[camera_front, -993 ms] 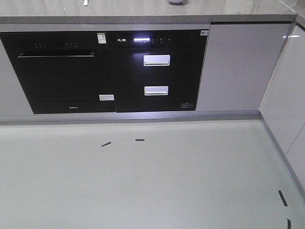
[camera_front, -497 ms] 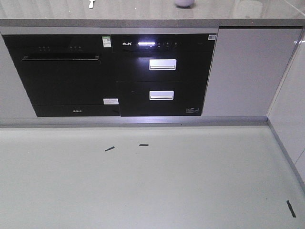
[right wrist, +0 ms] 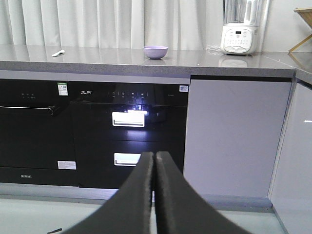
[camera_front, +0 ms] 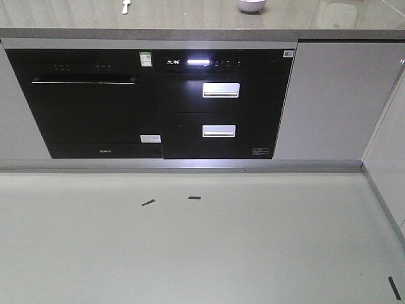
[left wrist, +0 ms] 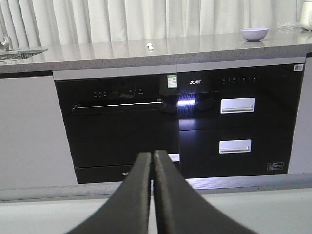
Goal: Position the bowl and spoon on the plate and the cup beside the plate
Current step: 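Continue driving forward toward the counter holding the spoon and bowl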
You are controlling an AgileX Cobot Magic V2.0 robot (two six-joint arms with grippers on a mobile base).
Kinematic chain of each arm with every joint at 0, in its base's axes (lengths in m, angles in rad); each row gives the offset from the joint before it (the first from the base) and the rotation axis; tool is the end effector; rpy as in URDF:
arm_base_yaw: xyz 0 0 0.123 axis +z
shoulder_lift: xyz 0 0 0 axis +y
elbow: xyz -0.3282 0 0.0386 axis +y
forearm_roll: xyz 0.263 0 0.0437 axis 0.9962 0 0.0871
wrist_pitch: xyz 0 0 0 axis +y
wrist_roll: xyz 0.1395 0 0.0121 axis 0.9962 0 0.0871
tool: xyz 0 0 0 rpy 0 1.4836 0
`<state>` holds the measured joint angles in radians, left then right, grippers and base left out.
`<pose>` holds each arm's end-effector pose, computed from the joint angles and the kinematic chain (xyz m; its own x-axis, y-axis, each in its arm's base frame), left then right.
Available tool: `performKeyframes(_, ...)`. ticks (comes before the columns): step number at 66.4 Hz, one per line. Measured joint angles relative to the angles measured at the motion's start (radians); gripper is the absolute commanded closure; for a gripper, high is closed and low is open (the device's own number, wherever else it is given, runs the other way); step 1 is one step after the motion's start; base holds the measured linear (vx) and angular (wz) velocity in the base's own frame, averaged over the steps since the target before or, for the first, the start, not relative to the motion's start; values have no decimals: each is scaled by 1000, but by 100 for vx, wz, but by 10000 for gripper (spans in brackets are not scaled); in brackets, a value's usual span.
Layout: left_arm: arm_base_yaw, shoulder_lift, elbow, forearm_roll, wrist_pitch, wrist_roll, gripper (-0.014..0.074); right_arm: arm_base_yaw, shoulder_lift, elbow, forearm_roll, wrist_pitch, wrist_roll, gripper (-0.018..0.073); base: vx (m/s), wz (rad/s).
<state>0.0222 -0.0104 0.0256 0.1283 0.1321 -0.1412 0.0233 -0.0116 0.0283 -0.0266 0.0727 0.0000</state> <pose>0.0747 0.0040 0.1895 -0.0584 -0.0153 -0.9982 -0.0398 0.9991 -0.0130 0.0751 0.0015 0.1967 -0.0016 -0.0266 -0.9996 -0.0214 0.9994 -0.0265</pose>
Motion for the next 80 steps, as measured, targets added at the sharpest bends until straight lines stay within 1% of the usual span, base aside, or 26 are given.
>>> performKeyframes(80,0,0,0,0,0,0,603,0,0,0,0,0,0,562,8,0)
